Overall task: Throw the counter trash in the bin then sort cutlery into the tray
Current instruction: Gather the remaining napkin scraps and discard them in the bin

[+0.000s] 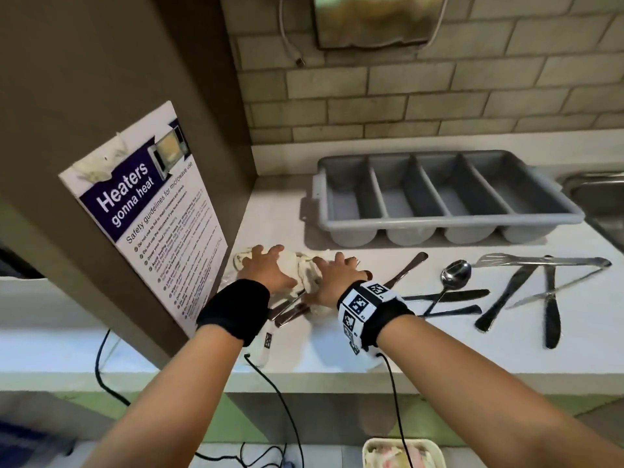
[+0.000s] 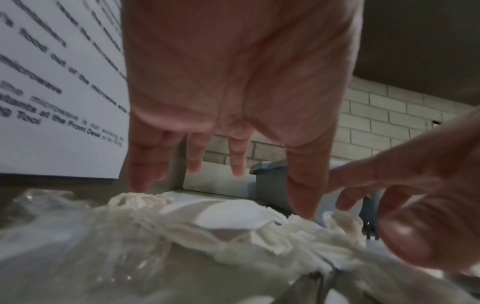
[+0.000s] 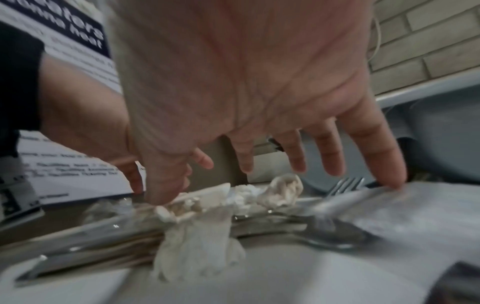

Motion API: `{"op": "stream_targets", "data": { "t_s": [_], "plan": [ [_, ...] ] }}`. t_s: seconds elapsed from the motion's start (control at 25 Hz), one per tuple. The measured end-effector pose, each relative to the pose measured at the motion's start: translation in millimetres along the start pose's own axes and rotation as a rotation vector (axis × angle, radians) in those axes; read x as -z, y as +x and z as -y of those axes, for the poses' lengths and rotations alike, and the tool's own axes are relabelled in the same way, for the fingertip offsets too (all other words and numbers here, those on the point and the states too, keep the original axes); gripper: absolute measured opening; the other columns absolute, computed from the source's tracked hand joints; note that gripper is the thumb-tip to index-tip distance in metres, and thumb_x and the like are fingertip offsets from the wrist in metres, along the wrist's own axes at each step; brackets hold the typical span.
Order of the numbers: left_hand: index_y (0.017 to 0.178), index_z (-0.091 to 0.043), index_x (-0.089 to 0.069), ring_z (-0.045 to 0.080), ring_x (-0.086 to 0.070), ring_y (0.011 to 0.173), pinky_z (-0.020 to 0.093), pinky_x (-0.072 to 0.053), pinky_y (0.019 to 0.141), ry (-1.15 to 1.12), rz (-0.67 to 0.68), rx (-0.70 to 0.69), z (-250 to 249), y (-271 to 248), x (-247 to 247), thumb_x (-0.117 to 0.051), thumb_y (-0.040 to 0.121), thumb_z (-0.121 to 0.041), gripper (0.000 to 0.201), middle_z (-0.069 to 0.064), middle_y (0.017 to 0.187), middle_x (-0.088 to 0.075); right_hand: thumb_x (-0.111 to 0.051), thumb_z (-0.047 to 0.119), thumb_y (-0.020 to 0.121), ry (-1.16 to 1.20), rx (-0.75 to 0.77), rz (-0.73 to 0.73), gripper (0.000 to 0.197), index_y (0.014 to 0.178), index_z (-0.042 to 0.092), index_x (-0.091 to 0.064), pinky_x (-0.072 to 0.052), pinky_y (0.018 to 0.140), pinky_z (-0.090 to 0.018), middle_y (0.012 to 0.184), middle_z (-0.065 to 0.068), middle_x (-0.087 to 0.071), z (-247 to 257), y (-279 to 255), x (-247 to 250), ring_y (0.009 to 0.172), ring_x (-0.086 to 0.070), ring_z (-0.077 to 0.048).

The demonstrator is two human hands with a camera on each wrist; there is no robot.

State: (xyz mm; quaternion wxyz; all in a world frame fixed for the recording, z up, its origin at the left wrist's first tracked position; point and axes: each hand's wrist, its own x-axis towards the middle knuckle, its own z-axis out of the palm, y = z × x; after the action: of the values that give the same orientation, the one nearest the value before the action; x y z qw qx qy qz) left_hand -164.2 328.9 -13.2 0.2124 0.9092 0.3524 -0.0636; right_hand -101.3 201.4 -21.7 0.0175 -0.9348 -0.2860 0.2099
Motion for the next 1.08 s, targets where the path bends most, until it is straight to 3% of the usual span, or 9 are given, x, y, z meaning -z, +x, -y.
{"op": "stream_targets", "data": {
  "t_s": [0.12,0.2,0.32,0.48,0.52,0.6,0.76,0.96,1.08],
  "plan": [
    [0.146,-0.034,-0.018,0.036,-0.033,0.136,0.043,-0.035,0.111,0.108,0.123,0.009,2,15,-6,-0.073,0.068,-0.038,0.096,0.014,0.15,-0.026,-0.059,0.051,0.079,-0.083,-0.069,0.064,0.075,0.143,0.034,-0.024,-0.037,0.096,-0.059,0.15,-0.01,-0.024,10,14,-3,0.139,-0.019,-0.039],
    [0.146,-0.033,-0.016,0.036,-0.037,0.133,0.042,-0.036,0.11,0.135,0.158,0.012,5,20,-10,-0.071,0.068,-0.041,0.096,0.015,0.145,-0.033,-0.05,0.029,0.087,-0.06,-0.05,0.052,0.047,0.134,0.024,-0.044,-0.038,0.098,-0.054,0.142,-0.009,-0.038,12,21,-6,0.133,-0.029,-0.035],
    [0.146,-0.034,-0.017,0.035,-0.039,0.132,0.041,-0.038,0.108,0.171,0.141,0.001,9,25,-13,-0.068,0.071,-0.036,0.09,0.014,0.141,-0.036,-0.042,0.013,0.088,0.021,-0.003,-0.003,0.034,0.117,0.008,-0.058,-0.042,0.099,-0.043,0.128,-0.014,-0.055,13,27,-7,0.123,-0.044,-0.034],
    [0.145,-0.032,-0.022,0.033,-0.042,0.13,0.04,-0.041,0.107,0.148,0.125,-0.007,11,31,-14,-0.056,0.079,-0.023,0.075,0.013,0.14,-0.043,-0.041,-0.002,0.084,0.151,-0.032,-0.143,0.021,0.088,-0.004,-0.061,-0.05,0.074,-0.032,0.094,-0.018,-0.065,12,18,1,0.102,-0.062,-0.028],
    [0.146,-0.03,-0.023,0.033,-0.042,0.131,0.04,-0.04,0.108,0.12,0.127,-0.009,11,31,-13,-0.053,0.081,-0.02,0.071,0.014,0.141,-0.043,-0.035,-0.009,0.08,0.147,-0.032,-0.169,0.026,0.086,-0.004,-0.061,-0.05,0.07,-0.032,0.09,-0.017,-0.064,12,16,2,0.101,-0.062,-0.026],
    [0.145,-0.023,-0.028,0.032,-0.041,0.133,0.039,-0.037,0.111,0.061,0.105,-0.019,9,30,-8,-0.044,0.087,-0.015,0.06,0.015,0.145,-0.041,-0.036,-0.009,0.086,0.163,-0.018,-0.231,0.034,0.103,-0.001,-0.064,-0.051,0.085,-0.034,0.107,-0.018,-0.066,10,13,6,0.108,-0.062,-0.028],
    [0.139,-0.016,-0.041,0.036,-0.046,0.127,0.039,-0.04,0.107,-0.1,-0.044,-0.068,12,21,11,-0.036,0.091,-0.005,0.049,0.022,0.137,-0.046,-0.039,-0.009,0.089,0.18,0.035,-0.349,0.038,0.112,0.003,-0.065,-0.052,0.089,-0.033,0.112,-0.016,-0.068,7,1,19,0.106,-0.065,-0.029],
    [0.132,-0.012,-0.051,0.037,-0.05,0.116,0.041,-0.043,0.095,-0.256,-0.423,-0.186,7,-7,44,-0.039,0.095,-0.009,0.038,0.021,0.127,-0.05,-0.039,-0.016,0.08,0.456,0.086,-0.549,0.046,0.106,0.003,-0.071,-0.054,0.089,-0.032,0.104,-0.02,-0.072,-7,-27,44,0.098,-0.068,-0.031],
    [0.126,-0.004,-0.054,0.035,-0.055,0.112,0.035,-0.044,0.091,-0.451,-0.477,-0.209,-8,-31,61,-0.045,0.093,-0.01,0.034,0.022,0.122,-0.058,-0.042,-0.016,0.077,0.557,0.118,-0.647,0.045,0.103,0.004,-0.073,-0.047,0.086,-0.021,0.106,-0.018,-0.072,-25,-50,60,0.098,-0.067,-0.028]
  ]
}}
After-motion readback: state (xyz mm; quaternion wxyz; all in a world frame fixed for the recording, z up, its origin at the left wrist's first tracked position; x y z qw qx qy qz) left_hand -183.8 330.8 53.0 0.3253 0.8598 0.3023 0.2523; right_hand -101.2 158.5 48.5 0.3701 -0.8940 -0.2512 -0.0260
